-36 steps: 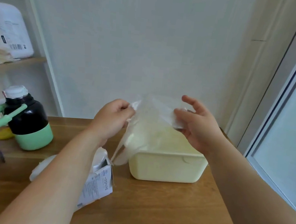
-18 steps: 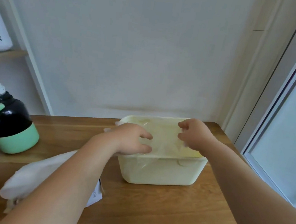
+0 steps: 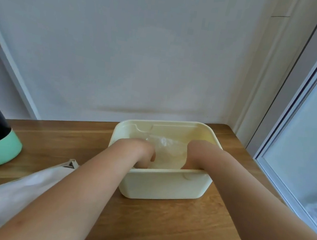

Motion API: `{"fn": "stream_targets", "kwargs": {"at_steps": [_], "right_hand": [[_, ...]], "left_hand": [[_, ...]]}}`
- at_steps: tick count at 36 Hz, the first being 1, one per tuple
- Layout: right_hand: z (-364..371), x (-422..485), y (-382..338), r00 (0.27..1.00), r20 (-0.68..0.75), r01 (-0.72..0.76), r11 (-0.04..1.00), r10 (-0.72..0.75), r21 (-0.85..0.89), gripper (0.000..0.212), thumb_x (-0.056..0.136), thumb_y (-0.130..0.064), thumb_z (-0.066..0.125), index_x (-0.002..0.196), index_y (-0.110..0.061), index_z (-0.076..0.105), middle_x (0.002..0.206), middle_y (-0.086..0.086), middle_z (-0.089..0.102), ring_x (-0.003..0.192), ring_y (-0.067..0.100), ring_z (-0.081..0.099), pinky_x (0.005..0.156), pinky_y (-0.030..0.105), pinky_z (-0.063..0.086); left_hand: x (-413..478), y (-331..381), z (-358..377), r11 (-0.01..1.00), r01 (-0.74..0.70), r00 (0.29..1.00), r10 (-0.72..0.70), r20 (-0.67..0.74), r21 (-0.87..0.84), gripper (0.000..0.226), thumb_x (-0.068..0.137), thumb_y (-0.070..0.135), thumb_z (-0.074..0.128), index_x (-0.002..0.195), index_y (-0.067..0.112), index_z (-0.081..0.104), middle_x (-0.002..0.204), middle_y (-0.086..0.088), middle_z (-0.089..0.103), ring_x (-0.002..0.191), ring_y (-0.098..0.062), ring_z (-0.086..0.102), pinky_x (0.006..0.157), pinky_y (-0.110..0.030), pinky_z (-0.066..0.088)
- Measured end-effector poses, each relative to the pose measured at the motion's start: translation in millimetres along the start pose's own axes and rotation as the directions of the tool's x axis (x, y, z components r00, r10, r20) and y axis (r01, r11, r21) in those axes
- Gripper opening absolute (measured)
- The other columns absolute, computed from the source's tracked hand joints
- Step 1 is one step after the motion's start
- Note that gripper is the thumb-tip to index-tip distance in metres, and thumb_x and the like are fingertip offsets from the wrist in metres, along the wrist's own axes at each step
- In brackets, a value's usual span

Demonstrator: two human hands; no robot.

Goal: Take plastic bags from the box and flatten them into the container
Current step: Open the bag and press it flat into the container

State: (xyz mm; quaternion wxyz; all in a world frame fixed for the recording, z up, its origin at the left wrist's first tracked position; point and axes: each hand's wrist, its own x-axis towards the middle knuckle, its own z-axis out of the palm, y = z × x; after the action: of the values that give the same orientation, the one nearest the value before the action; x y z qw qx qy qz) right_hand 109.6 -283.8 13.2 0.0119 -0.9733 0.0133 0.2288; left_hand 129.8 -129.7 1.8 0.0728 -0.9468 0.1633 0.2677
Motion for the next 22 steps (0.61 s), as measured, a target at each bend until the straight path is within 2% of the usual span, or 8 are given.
{"fn": "stream_targets", "kwargs": {"at_steps": [2,4,6,8,11,15,18,22], "right_hand": [[0.5,1.3,0.3,0.998,-0.062,-0.025,0.999,0.023,-0.023,0.017,0.086,-0.029,0.066,0.085,-0.016,0.055,0.075,-0.003,0.048,0.084,0.021,0.054,0.073,0.031,0.048],[-1.4,-1.1,1.0,0.973,-0.226,-0.052,0.997,0.038,-0.058,0.014,0.090,-0.026,0.060,0.101,-0.017,0.059,0.085,-0.004,0.050,0.081,0.020,0.049,0.068,0.031,0.044],[-5.1,-3.0,2.8,0.906,-0.421,-0.072,0.994,0.032,-0.079,0.014,0.093,-0.022,0.053,0.104,-0.016,0.060,0.098,0.001,0.047,0.075,0.019,0.046,0.061,0.029,0.040],[-9.5,-5.9,5.1,0.825,-0.564,-0.076,0.997,0.044,-0.034,0.014,0.095,-0.019,0.048,0.099,-0.014,0.061,0.098,0.003,0.042,0.067,0.020,0.047,0.052,0.028,0.036],[-14.1,-13.2,12.2,0.728,-0.681,-0.049,0.997,0.078,0.062,0.024,0.097,-0.021,0.042,0.093,-0.014,0.064,0.092,0.002,0.043,0.067,0.021,0.049,0.047,0.024,0.028],[-14.5,-28.4,18.7,0.645,-0.761,0.079,0.985,0.067,0.154,0.031,0.100,-0.030,0.038,0.106,-0.015,0.064,0.102,0.003,0.056,0.083,0.026,0.058,0.056,0.027,0.038],[-7.0,-38.0,19.7,0.667,-0.745,0.204,0.963,-0.007,0.174,0.030,0.098,-0.035,0.042,0.112,-0.020,0.063,0.101,-0.001,0.063,0.087,0.022,0.060,0.062,0.028,0.046],[4.0,-46.1,22.6,0.794,-0.607,0.228,0.943,-0.036,0.243,0.033,0.098,-0.037,0.041,0.075,-0.021,0.058,0.068,-0.003,0.057,0.060,0.015,0.052,0.051,0.027,0.039]], "left_hand": [[-4.4,-2.2,-1.6,0.999,-0.016,0.998,0.013,-0.054,-0.048,0.058,0.092,0.014,0.059,0.145,0.029,0.042,0.148,0.002,0.043,0.129,-0.023,0.047,0.101,-0.033,0.043],[-11.0,-5.8,-3.9,0.994,-0.039,0.990,0.025,-0.138,-0.103,0.057,0.090,0.023,0.066,0.143,0.028,0.046,0.143,0.003,0.047,0.120,-0.021,0.052,0.090,-0.029,0.045],[-17.5,-9.5,-4.9,0.989,-0.051,0.978,0.021,-0.207,-0.142,0.053,0.087,0.028,0.070,0.138,0.028,0.052,0.137,0.003,0.051,0.109,-0.018,0.054,0.083,-0.028,0.045],[-23.3,-13.1,-4.4,0.982,-0.068,0.966,0.020,-0.259,-0.176,0.046,0.087,0.030,0.070,0.132,0.027,0.058,0.134,0.003,0.053,0.112,-0.018,0.055,0.086,-0.028,0.046],[-34.5,-15.8,-5.1,0.969,-0.107,0.938,0.024,-0.345,-0.222,0.036,0.091,0.031,0.065,0.126,0.027,0.062,0.127,0.003,0.056,0.115,-0.017,0.053,0.082,-0.025,0.040],[-47.6,-15.4,-5.2,0.959,-0.150,0.884,0.021,-0.468,-0.241,0.029,0.094,0.035,0.059,0.121,0.029,0.066,0.125,0.010,0.060,0.116,-0.011,0.053,0.085,-0.023,0.039],[-51.4,-8.9,-2.7,0.933,-0.213,0.842,0.025,-0.540,-0.289,0.025,0.097,0.038,0.052,0.113,0.033,0.070,0.119,0.017,0.064,0.111,-0.009,0.057,0.094,-0.028,0.045],[-57.7,14.3,-1.0,0.804,-0.366,0.874,0.124,-0.469,-0.468,0.032,0.098,0.045,0.046,0.119,0.032,0.067,0.123,0.011,0.065,0.114,-0.010,0.057,0.100,-0.032,0.045]]}}
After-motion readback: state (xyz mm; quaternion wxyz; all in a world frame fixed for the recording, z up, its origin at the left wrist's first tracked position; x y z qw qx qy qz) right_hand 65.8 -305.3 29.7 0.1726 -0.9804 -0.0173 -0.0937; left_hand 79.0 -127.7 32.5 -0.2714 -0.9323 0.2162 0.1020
